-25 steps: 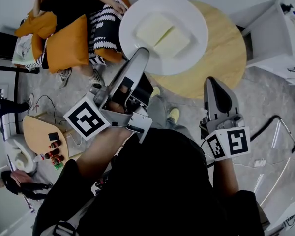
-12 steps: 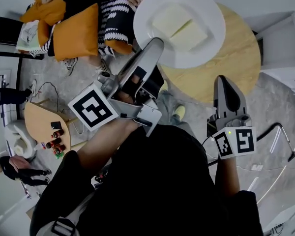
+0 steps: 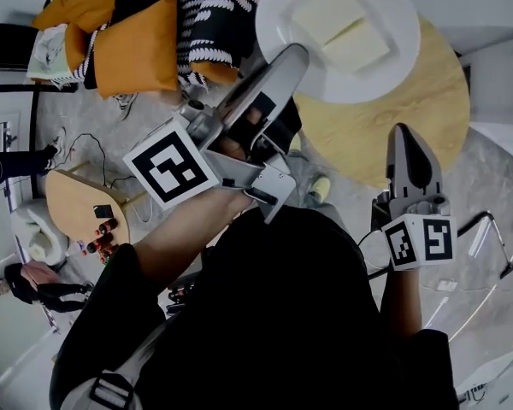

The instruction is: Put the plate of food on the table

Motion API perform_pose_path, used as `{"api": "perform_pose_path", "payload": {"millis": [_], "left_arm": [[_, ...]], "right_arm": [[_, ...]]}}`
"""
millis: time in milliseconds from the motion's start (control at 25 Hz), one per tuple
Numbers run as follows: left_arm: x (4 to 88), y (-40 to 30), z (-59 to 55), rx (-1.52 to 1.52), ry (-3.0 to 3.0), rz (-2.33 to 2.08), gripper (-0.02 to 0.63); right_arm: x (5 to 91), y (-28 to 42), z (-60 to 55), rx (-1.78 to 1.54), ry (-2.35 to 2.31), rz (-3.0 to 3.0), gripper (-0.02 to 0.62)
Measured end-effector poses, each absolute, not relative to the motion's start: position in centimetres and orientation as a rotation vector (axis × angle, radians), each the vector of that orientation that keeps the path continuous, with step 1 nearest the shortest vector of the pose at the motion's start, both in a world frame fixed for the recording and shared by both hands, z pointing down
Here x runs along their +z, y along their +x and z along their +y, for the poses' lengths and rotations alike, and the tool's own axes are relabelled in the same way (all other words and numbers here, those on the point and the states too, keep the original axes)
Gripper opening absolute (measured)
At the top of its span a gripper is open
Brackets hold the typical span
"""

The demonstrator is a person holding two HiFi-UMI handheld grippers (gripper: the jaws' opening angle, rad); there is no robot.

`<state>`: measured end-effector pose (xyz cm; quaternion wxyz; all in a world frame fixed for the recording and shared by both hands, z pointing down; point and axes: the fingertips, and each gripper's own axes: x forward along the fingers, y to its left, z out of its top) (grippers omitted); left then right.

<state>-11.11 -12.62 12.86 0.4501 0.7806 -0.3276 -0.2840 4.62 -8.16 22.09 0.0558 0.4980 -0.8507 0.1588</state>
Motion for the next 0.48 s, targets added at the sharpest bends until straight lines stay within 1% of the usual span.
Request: {"api": "perform_pose_path", "payload": {"millis": [160,360,480], "left_arm": [[12.5,-11.4,-13.7,-0.699,1.923,-0.794,0.025],[14.1,-12.4,-18.8,-0.674,1.899,-0.769,0.026],[14.5,-12.1,-19.1,-0.657,1.902,-0.734,0.025]], "right_arm": [[21.1,3.9,-8.9,0.476,1.514,-2.567,0.008],[21.3,2.4,-13.6,0.469,1.516,-2.541,0.008],[21.2,2.3,-13.7,0.456,1.54,-2.519,0.008]]}}
